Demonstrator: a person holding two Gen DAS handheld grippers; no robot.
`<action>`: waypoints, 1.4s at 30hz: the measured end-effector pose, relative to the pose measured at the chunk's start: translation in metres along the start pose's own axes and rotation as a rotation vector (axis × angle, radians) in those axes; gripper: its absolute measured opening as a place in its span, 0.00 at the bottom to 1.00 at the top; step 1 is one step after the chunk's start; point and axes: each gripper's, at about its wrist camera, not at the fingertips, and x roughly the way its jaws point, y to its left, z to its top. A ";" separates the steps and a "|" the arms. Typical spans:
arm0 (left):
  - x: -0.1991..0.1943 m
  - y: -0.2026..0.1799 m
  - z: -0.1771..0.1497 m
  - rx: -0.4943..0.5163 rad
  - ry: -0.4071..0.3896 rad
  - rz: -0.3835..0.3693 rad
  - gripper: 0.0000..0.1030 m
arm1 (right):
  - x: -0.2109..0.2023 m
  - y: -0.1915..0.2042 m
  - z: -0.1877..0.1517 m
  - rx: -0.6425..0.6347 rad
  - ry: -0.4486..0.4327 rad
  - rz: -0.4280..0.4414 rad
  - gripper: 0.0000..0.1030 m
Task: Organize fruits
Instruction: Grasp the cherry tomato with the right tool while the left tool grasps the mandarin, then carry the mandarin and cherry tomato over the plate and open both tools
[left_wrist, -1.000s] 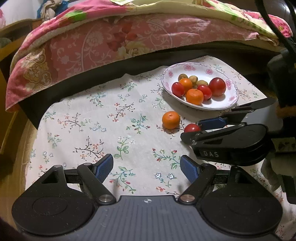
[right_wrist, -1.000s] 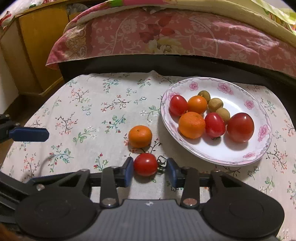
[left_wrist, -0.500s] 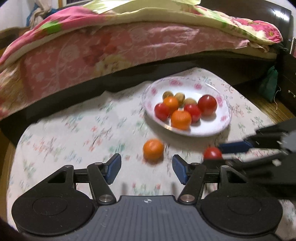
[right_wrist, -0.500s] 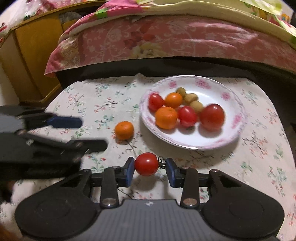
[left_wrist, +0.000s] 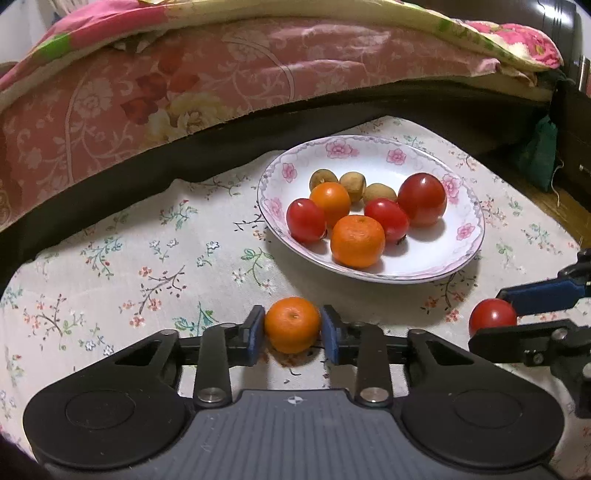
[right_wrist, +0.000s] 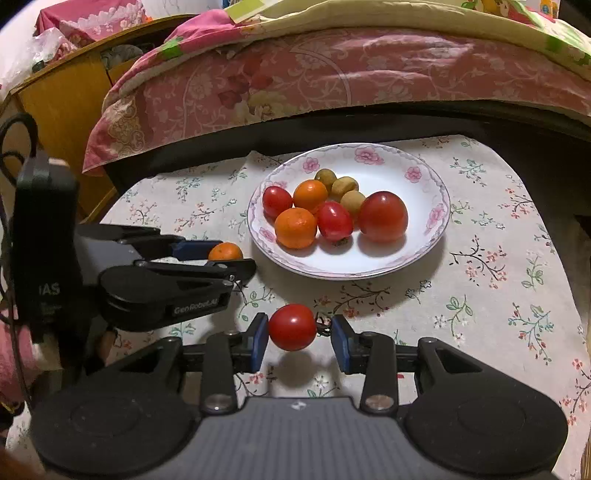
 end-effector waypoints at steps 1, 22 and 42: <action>0.000 0.000 0.001 -0.001 0.001 0.003 0.38 | 0.000 0.000 -0.001 0.001 0.002 -0.001 0.42; -0.092 -0.033 -0.077 0.005 0.099 -0.069 0.38 | -0.011 0.043 -0.051 -0.180 0.091 -0.006 0.42; -0.087 -0.025 -0.085 0.021 0.095 -0.066 0.72 | -0.004 0.048 -0.059 -0.260 0.084 -0.055 0.55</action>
